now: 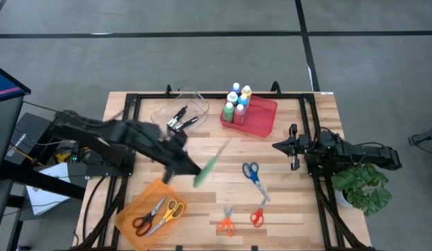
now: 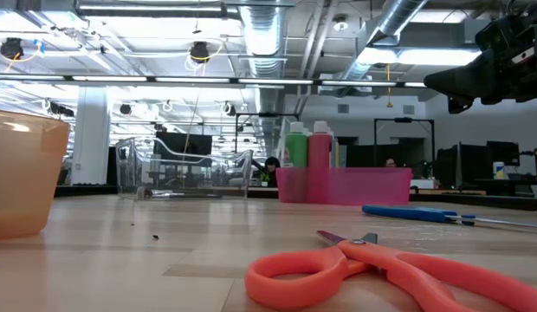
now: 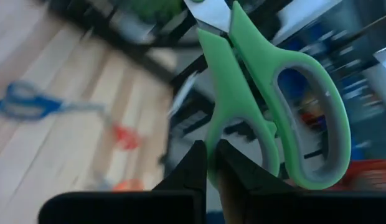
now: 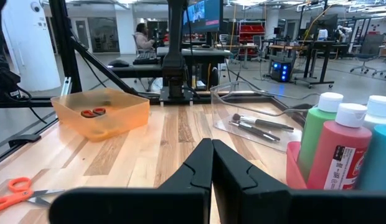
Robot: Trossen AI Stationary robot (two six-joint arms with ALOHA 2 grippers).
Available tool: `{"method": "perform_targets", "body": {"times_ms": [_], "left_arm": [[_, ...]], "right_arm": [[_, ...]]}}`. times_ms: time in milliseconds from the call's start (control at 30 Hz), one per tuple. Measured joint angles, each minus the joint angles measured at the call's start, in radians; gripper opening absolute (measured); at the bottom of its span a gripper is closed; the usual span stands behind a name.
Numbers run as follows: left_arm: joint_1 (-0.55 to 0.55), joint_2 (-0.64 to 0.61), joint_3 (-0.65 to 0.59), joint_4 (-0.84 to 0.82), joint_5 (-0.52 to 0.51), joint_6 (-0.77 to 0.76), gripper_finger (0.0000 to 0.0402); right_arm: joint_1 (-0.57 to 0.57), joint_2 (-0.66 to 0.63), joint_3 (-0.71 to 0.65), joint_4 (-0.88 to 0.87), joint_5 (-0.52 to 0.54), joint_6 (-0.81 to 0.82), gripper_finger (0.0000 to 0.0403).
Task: Pick & Place Paint Supplies
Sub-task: Put the black scissors into the orange bin
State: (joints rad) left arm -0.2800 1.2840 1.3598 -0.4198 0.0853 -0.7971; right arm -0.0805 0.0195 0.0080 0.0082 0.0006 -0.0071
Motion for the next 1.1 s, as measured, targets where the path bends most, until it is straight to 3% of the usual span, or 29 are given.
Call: {"method": "perform_targets", "body": {"times_ms": [400, 700, 933, 1100], "left_arm": [[-0.037, -0.210, 0.001, 0.244, 0.021, 0.012, 0.0011], [-0.046, -0.246, 0.002, 0.232, 0.020, 0.041, 0.0013], [-0.047, -0.242, 0.002, 0.082, -0.007, -0.004, 0.0015], [-0.086, -0.241, 0.002, -0.227, -0.105, -0.121, 0.0015]], "right_arm": [[0.000, 0.000, 0.000, 0.000, 0.000, 0.000, 0.0000], [0.000, 0.000, 0.000, 0.000, 0.000, 0.000, 0.0000], [0.000, 0.000, 0.000, 0.000, 0.000, 0.000, 0.0000], [0.000, 0.000, 0.000, 0.000, 0.000, 0.000, 0.0000]]}}
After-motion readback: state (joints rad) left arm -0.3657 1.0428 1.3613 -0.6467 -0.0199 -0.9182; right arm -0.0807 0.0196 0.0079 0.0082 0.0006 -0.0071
